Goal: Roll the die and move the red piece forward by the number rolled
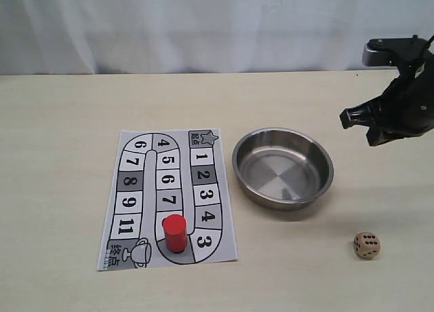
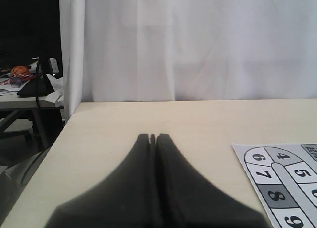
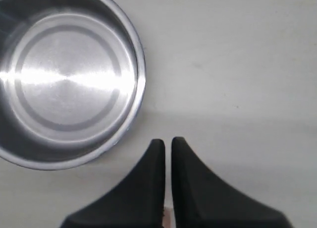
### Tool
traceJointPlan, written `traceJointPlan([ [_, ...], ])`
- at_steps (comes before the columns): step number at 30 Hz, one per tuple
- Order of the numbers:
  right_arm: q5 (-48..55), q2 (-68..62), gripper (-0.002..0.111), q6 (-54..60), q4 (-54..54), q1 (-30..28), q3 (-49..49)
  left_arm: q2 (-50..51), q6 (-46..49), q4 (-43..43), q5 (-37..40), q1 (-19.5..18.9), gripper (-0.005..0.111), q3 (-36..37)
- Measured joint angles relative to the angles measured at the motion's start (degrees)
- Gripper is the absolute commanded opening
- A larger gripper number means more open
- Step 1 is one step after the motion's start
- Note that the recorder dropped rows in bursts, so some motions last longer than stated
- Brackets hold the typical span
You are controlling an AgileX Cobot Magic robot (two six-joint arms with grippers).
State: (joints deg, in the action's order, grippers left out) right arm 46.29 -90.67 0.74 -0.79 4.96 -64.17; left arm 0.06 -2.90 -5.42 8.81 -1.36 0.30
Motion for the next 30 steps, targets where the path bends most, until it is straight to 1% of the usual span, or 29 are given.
traceJointPlan([
  [4, 2.86, 6.78, 0.004, 0.0, 0.0, 0.0, 0.0, 0.0, 0.0, 0.0, 0.0, 0.0, 0.0, 0.0],
  [11, 2.15, 21.97, 0.004, 0.0, 0.0, -0.04, 5.4, 0.0, 0.0, 0.0, 0.0, 0.0, 0.0, 0.0],
  [19, 2.15, 37.93, 0.004, 0.0, 0.0, -0.04, 8.75, 0.0, 0.0, 0.0, 0.0, 0.0, 0.0, 0.0],
  [30, 2.64, 59.32, 0.004, 0.0, 0.0, -0.04, 9.6, 0.0, 0.0, 0.0, 0.0, 0.0, 0.0, 0.0],
])
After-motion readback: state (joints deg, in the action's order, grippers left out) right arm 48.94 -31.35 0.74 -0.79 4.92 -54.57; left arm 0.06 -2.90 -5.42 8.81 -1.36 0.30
